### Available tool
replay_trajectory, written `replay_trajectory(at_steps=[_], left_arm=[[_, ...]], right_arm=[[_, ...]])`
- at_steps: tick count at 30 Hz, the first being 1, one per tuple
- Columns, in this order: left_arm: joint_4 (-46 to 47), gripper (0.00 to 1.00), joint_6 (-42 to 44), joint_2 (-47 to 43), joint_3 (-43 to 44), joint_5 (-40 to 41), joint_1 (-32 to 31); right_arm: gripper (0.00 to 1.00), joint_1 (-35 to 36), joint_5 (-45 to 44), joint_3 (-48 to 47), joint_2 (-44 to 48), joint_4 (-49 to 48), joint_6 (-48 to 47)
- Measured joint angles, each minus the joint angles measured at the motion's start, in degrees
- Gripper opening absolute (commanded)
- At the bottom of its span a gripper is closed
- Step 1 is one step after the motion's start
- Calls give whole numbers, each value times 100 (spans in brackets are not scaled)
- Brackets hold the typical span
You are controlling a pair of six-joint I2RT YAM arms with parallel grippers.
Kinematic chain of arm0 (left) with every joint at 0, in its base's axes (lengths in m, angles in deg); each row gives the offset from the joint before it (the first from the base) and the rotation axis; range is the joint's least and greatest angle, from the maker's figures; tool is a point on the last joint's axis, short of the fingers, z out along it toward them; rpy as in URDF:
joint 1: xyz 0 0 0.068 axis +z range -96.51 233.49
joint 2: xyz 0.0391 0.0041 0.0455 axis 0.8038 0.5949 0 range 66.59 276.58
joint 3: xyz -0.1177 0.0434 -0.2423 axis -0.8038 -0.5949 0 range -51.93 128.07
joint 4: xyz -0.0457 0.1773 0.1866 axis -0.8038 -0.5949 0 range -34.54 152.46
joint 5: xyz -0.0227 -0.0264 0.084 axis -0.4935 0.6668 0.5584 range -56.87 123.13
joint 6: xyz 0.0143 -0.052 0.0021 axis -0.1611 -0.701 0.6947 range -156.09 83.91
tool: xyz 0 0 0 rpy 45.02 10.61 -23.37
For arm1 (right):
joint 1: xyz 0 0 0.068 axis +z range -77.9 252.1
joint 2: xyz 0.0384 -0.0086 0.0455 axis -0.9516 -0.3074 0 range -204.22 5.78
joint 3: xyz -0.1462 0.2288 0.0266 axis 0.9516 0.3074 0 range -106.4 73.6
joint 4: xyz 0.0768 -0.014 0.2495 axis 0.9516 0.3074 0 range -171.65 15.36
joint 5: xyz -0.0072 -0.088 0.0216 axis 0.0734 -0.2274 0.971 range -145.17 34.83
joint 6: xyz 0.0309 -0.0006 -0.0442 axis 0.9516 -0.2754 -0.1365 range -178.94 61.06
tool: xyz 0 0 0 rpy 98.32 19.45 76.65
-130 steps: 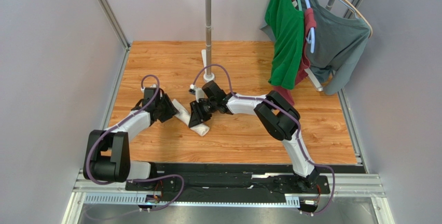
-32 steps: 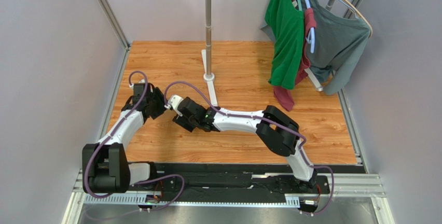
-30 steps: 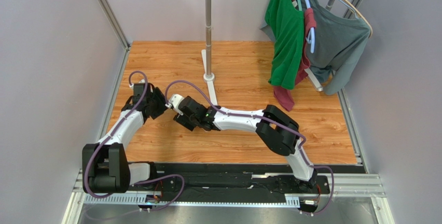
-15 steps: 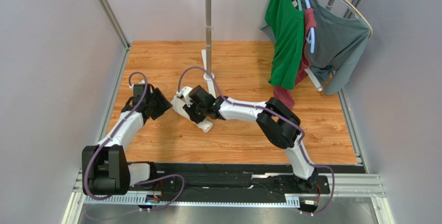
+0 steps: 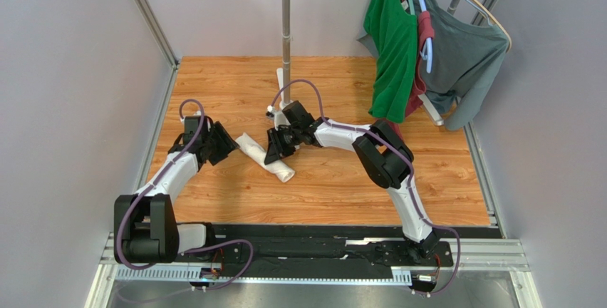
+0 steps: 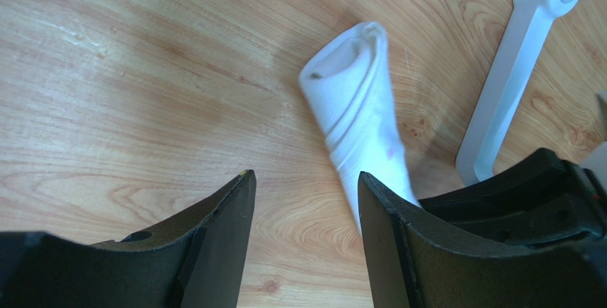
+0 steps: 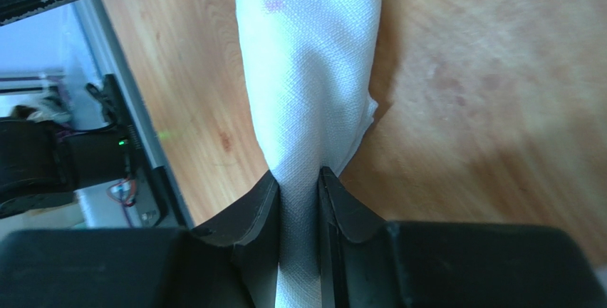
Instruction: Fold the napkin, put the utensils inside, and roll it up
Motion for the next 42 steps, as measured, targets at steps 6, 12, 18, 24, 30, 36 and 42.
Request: replay_trajectory(at_steps=[6, 12, 18, 24, 30, 36, 42], left_arm=[[170, 64, 4, 46, -28, -122, 0], [219, 58, 17, 219, -52, -149, 0], [251, 52, 52, 669, -52, -160, 0], [446, 33, 57, 887, -35, -278, 0], [490, 25, 81, 927, 35, -313, -7], [503, 20, 96, 927, 46, -310, -31], [511, 20, 107, 927, 46, -313, -44]], right_arm=[[23, 0, 756, -7, -282, -387, 708], [23, -2, 1121, -7, -468, -754, 1268], [24, -2, 1360, -7, -643, -1178, 1753], [36, -2, 1427, -7, -699, -1311, 1947], [63, 0, 1449, -7, -686, -1248, 1880], [68, 15, 940, 179, -140, -748, 1322], [68, 155, -393, 531, 824, -181, 501]])
